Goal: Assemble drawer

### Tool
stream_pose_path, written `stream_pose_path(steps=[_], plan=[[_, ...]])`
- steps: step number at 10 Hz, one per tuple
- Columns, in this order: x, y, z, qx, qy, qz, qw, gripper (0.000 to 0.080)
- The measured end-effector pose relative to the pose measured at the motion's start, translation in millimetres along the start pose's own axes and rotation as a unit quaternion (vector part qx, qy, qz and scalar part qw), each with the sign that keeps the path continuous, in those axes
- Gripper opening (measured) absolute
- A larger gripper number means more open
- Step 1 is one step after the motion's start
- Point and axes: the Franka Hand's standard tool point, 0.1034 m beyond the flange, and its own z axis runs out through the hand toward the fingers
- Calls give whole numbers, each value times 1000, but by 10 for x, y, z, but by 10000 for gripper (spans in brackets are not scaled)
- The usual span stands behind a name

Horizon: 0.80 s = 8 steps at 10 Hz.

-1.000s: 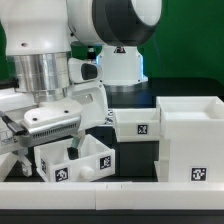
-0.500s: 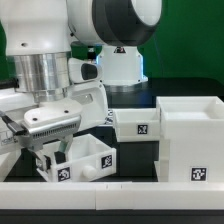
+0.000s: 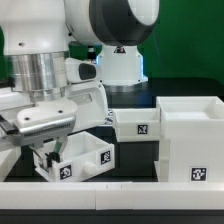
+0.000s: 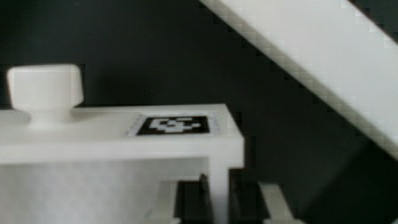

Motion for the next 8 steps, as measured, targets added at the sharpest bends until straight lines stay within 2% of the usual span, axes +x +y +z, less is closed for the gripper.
stream_pose_path(steps=[3,4,6,8], plan=[[21,-24,-3,8,0,12,1000,35],[16,-23,-7,5,5,-11,1000,35],[-84,-15,-30,9,10,-102,995,35],[-101,-5,-21,12,9,-114,993,35]])
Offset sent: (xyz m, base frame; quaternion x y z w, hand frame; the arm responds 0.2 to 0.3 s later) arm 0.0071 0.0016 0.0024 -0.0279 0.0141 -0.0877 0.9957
